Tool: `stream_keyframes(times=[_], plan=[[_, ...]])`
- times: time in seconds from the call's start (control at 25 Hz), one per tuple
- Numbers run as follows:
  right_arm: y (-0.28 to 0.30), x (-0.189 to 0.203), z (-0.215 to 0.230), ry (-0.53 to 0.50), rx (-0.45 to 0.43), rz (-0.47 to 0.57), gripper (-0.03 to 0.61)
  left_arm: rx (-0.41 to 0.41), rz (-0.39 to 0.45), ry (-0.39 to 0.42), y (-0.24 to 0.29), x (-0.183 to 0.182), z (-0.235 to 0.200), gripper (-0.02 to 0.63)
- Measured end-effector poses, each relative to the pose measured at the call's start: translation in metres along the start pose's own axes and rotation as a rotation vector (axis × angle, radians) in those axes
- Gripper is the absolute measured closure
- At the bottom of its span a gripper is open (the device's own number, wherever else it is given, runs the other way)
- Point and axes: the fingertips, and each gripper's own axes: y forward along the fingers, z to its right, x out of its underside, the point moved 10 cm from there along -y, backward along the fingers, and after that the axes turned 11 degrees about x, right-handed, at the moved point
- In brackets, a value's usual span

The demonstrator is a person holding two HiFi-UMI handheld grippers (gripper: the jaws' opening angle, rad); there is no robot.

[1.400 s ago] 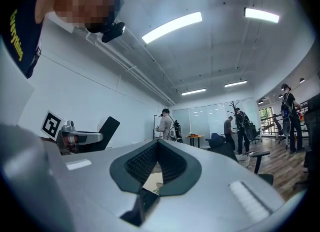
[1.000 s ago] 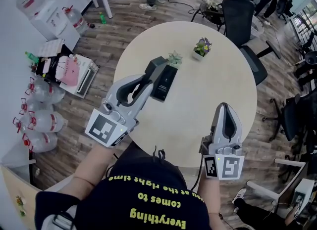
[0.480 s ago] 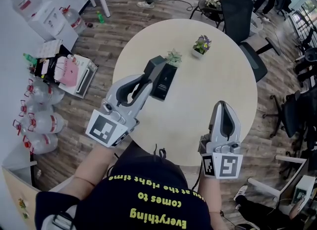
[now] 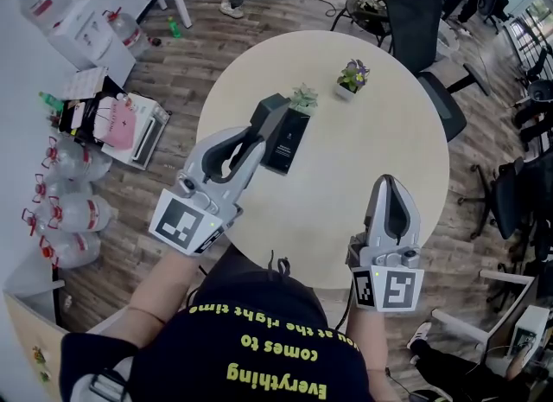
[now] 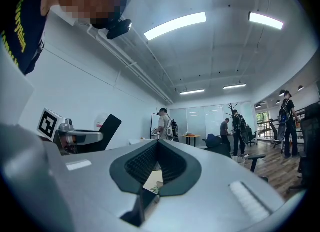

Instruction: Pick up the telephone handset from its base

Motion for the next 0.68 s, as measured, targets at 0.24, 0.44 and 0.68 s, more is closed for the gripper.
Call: stream_keyframes(times=[0.24, 0.44, 0.68], plan=[[0.0029, -0.0001, -0.0011, -0.002, -0.008, -0.008, 0.568, -0.002, -0.003, 0.001, 0.0009, -0.0001, -0.0024, 0.534], [0.0038, -0.0010, -0.0035, -0.004, -0.013, -0.015, 0.568, -0.008, -0.004, -0.002, -0.0022, -0.0002, -0.0047, 0.534], [0.0055, 0.0007, -0.0044, -0.002, -0.021, -0.024, 0.568, -0.012, -0.005, -0.003, -0.0024, 0.0005, -0.0062, 0.534]])
